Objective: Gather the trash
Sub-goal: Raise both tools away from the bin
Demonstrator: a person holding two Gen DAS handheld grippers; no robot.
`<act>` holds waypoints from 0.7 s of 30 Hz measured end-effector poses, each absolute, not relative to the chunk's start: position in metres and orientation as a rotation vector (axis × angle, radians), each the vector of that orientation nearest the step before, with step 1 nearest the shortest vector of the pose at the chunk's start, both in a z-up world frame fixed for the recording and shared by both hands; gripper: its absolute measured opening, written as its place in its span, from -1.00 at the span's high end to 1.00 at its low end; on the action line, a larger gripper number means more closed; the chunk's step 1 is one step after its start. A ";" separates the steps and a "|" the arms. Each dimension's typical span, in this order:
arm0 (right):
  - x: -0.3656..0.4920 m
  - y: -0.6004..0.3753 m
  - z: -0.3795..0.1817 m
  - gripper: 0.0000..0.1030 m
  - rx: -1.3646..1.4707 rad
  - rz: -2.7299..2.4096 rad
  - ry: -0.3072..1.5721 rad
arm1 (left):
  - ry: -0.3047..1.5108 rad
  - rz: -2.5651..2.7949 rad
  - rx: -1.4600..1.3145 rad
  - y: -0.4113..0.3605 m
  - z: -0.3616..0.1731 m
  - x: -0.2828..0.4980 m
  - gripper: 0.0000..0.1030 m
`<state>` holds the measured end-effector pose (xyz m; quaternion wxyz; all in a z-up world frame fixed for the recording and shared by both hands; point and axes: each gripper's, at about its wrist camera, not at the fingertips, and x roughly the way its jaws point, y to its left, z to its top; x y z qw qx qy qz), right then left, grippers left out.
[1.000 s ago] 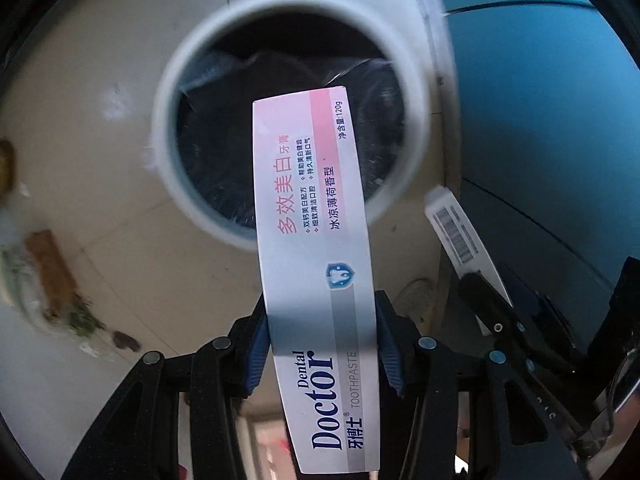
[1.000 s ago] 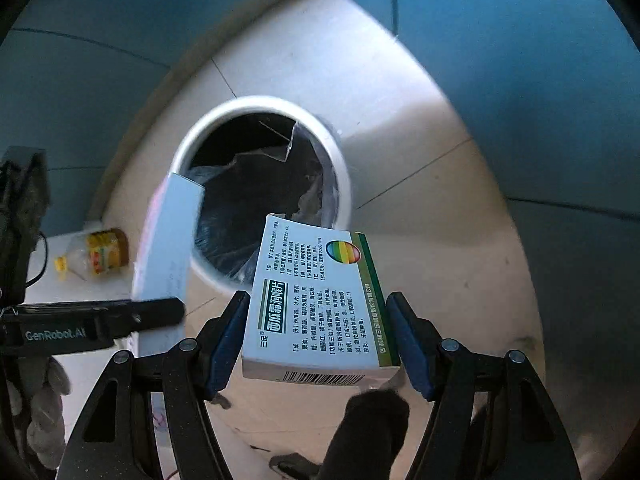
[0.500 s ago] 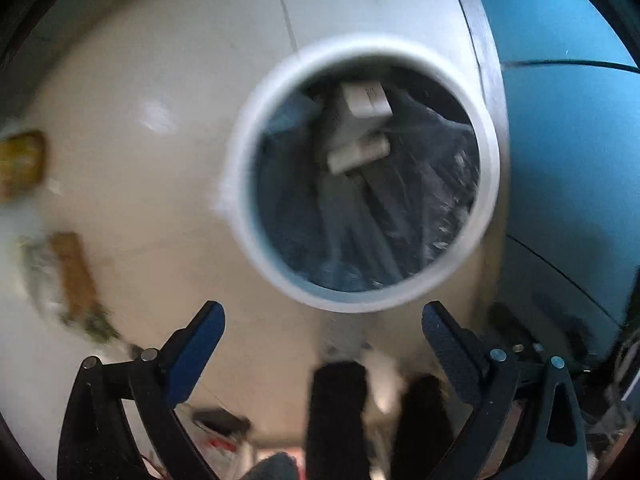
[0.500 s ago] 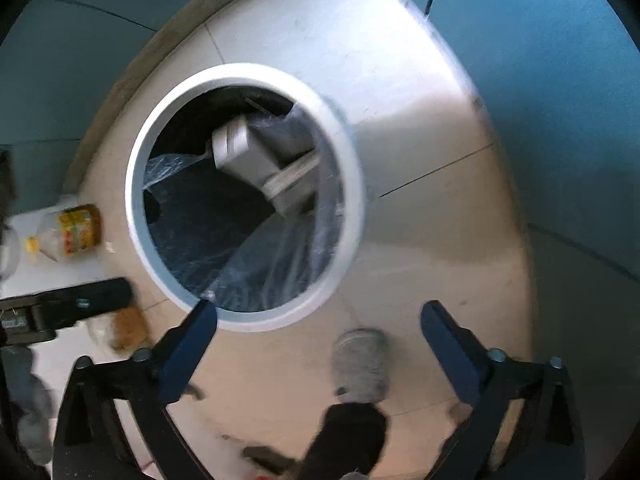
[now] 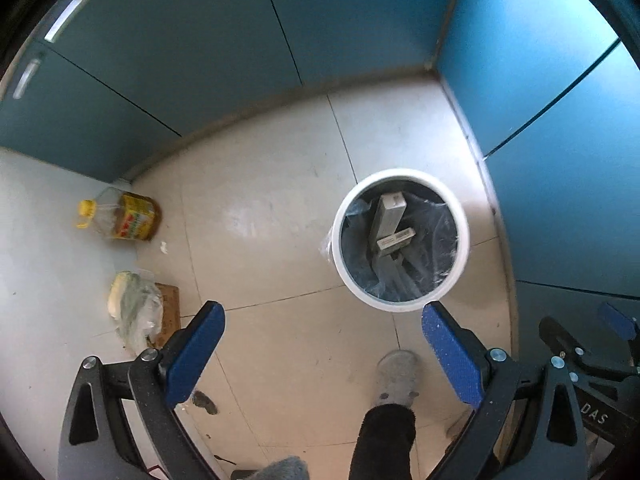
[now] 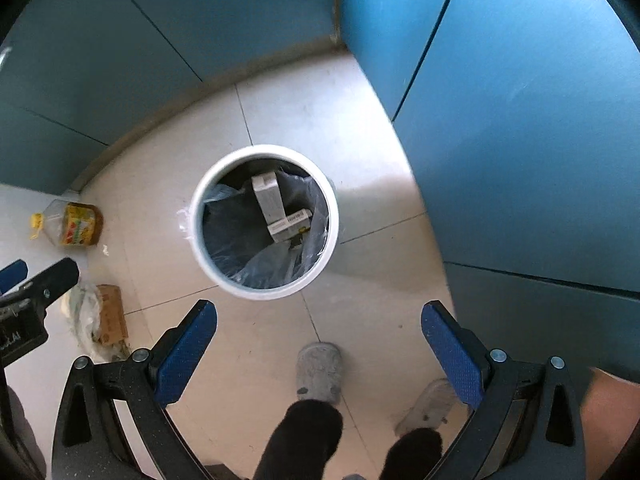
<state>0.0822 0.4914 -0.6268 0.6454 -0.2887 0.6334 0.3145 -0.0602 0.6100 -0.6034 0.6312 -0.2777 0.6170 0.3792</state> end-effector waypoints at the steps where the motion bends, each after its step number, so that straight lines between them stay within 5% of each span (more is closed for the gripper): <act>1: 0.078 0.488 -0.603 -1.00 -0.661 0.723 1.419 | 1.400 0.868 -0.637 0.607 -0.591 -0.062 -0.95; 21: 0.039 0.400 -0.271 -1.00 -0.419 0.884 1.281 | 1.181 0.889 -0.590 0.511 -0.311 -0.093 -0.95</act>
